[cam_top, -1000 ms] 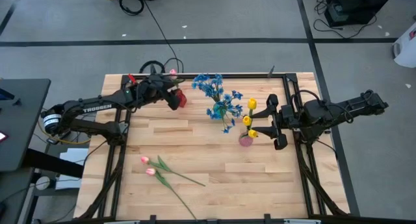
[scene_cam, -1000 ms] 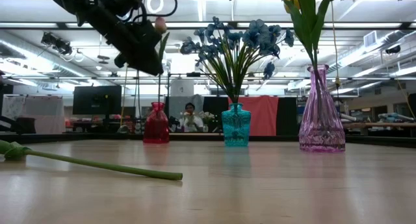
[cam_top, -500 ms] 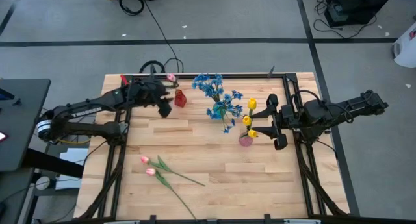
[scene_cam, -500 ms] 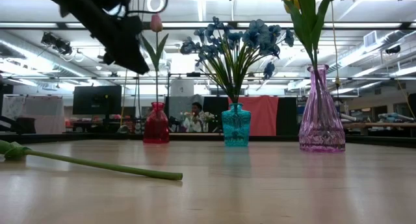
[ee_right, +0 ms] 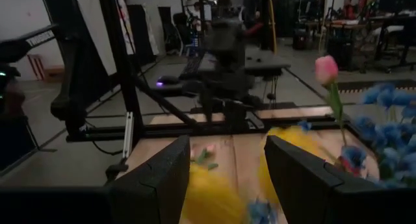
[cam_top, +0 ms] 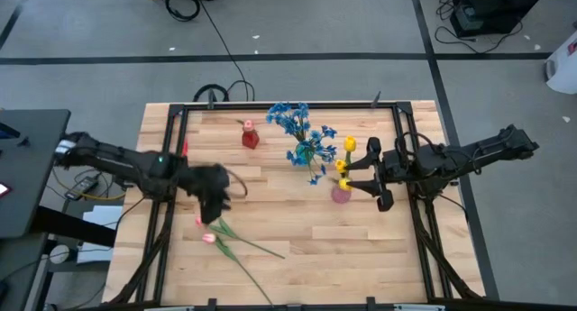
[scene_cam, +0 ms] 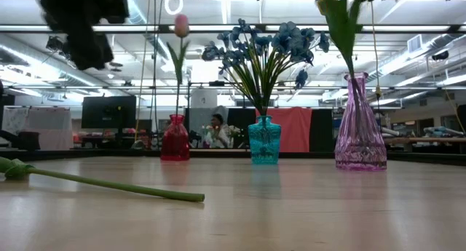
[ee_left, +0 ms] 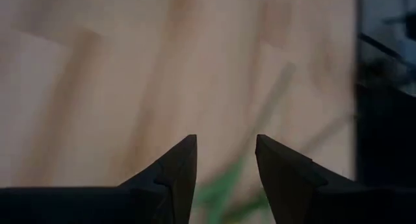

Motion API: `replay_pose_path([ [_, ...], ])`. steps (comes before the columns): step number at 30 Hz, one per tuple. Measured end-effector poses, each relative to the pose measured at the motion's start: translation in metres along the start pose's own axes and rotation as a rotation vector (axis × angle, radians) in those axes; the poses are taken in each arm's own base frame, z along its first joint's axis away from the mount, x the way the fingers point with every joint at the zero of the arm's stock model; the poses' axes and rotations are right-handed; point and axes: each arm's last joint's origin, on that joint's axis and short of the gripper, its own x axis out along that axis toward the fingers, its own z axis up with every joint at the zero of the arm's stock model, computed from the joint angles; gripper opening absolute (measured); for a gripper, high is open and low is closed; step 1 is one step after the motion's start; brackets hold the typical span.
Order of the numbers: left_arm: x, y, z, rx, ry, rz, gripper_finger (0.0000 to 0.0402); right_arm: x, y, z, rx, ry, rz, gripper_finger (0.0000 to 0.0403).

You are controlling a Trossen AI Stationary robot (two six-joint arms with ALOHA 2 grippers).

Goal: Sort flowers into vase by color
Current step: Adjust the top pink tulip

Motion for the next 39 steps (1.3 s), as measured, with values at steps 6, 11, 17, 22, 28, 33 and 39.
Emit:
replay_pose_path([
  [6, 0.021, -0.041, -0.019, 0.013, 0.024, -0.024, 0.0163, 0.003, -0.001, -0.019, 0.011, -0.028, 0.003, 0.0211],
  [11, 0.051, -0.063, -0.033, 0.102, 0.068, -0.011, 0.0163, 0.004, -0.002, -0.026, 0.013, -0.037, 0.006, 0.0211],
  [17, 0.082, -0.07, -0.048, 0.155, 0.177, 0.036, 0.0163, 0.004, 0.001, -0.031, 0.009, -0.034, 0.022, 0.0211],
  [22, 0.098, -0.068, -0.055, 0.196, 0.244, 0.072, 0.0163, 0.003, 0.002, -0.026, 0.008, -0.077, 0.052, 0.0211],
  [28, 0.113, -0.066, -0.061, 0.286, 0.295, 0.105, 0.0163, 0.001, 0.004, -0.019, -0.004, -0.151, 0.102, 0.0211],
  [33, 0.12, -0.06, -0.066, 0.31, 0.333, 0.174, 0.0161, -0.012, 0.003, -0.008, -0.002, -0.223, 0.153, 0.0211],
  [39, 0.127, -0.057, -0.07, 0.342, 0.362, 0.215, 0.0126, -0.048, -0.004, 0.01, -0.02, -0.371, 0.139, 0.0211],
])
